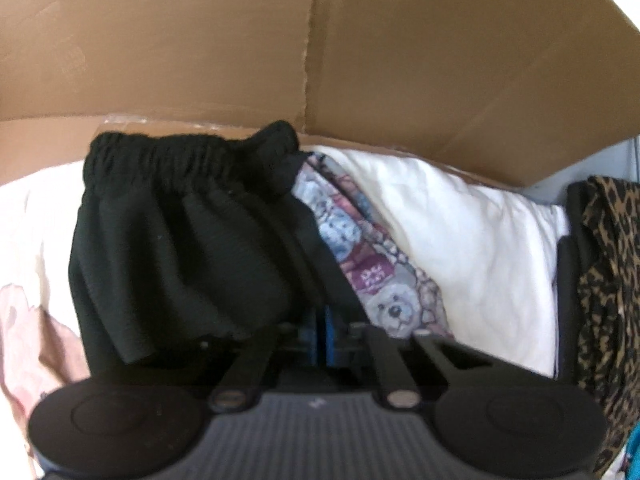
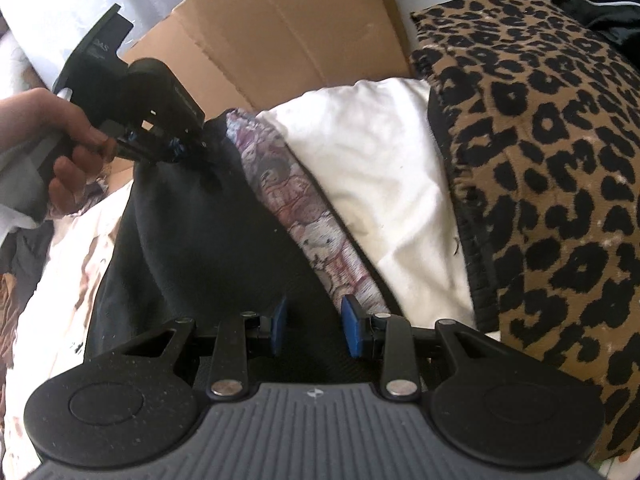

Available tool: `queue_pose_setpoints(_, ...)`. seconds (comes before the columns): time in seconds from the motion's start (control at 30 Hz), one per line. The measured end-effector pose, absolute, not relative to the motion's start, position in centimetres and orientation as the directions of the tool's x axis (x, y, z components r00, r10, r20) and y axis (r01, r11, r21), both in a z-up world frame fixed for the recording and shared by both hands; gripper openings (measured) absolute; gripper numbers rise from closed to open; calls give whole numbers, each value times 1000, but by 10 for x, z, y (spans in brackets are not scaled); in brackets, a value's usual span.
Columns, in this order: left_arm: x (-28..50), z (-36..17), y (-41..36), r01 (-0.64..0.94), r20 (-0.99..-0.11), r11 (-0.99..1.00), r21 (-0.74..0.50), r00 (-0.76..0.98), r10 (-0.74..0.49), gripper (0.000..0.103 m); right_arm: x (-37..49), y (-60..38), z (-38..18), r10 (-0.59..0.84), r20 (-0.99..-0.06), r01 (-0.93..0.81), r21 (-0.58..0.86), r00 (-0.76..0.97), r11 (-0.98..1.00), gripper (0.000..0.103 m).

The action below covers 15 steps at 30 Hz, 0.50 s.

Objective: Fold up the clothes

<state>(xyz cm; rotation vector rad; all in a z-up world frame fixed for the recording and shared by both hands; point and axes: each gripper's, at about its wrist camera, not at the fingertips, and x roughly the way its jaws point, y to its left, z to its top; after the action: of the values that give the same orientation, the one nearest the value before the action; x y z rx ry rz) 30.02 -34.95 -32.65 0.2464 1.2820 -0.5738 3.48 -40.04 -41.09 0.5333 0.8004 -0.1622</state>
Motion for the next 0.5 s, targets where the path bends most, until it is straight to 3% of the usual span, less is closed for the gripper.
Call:
queue_pose_setpoints(0.17,302,-312,-338,531,-938,829,-172,168,-302,1,34,-397,-411,71,-715,324,399,695,858,19)
queue_pose_setpoints(0.23,302,-304,-336,540,-929,819,-193,169,-330,1,32,-396,-409,59,-712,322,388,699,864,7)
queue_pose_setpoints(0.3,303,-295,-335,547,-916,809,-216,173,-362,0,31,-394,-407,49,-709,321,379,704,868,2)
queue_pose_setpoints(0.5,295,-269,-340,566,-867,772,-289,187,-462,0,22,-394,-398,19,-699,335,366,715,868,0)
